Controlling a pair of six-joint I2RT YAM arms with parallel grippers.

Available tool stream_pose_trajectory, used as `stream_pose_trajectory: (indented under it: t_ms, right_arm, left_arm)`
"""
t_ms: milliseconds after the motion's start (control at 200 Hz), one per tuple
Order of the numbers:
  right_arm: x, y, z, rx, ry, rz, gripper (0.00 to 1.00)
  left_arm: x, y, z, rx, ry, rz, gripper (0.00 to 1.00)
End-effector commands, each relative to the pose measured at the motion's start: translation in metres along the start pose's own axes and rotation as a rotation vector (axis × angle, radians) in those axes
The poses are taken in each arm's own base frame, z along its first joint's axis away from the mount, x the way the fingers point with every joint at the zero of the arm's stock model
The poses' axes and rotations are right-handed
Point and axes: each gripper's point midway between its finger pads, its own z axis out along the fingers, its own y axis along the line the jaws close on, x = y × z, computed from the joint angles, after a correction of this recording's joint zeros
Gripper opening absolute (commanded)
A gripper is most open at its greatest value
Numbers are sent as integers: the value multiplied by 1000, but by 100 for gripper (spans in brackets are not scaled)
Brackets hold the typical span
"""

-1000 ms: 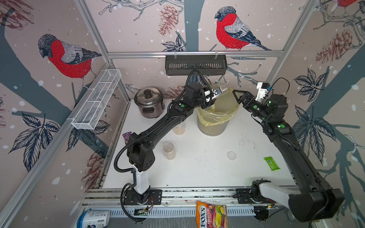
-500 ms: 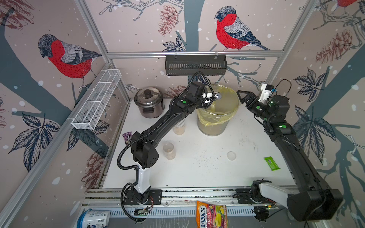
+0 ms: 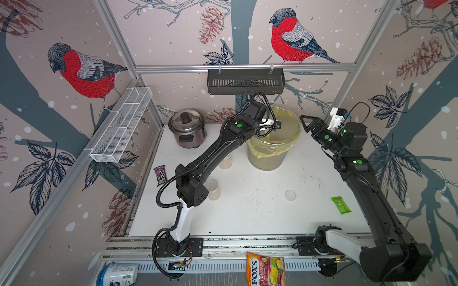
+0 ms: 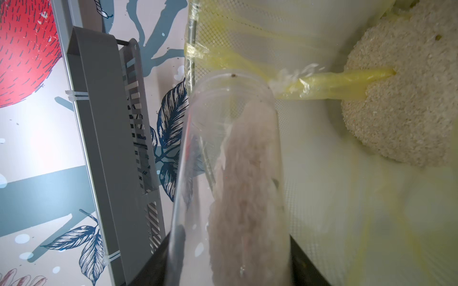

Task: Empty moldy rice from jars
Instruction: Pour the moldy rice from the jar into the trash bin.

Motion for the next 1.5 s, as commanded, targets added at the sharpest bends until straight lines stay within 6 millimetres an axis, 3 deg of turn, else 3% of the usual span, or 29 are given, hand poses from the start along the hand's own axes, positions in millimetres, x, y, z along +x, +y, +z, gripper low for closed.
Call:
stream_pose_trajectory:
  t_ms: [0,235,660,1116,1496]
  right_arm:
    - [-4,5,-2,-26,-16,-16,100]
    - [-3,2,-6,-22,-13,-15,100]
    - [4,2,-7,-37,17,-26,100]
    - [7,2,-5,-52,37,-30,100]
    - [8,3,-6,-59,42,-37,100]
  left_arm:
    - [10,0,-7,-4,53,82,0]
    - [18,1,-10,-38,125,158,0]
    - [2,-2,-7,-67,153,240,0]
    - [4,5,-6,-142,223,350,0]
    - [-17,11,-16,-166,209,364,0]
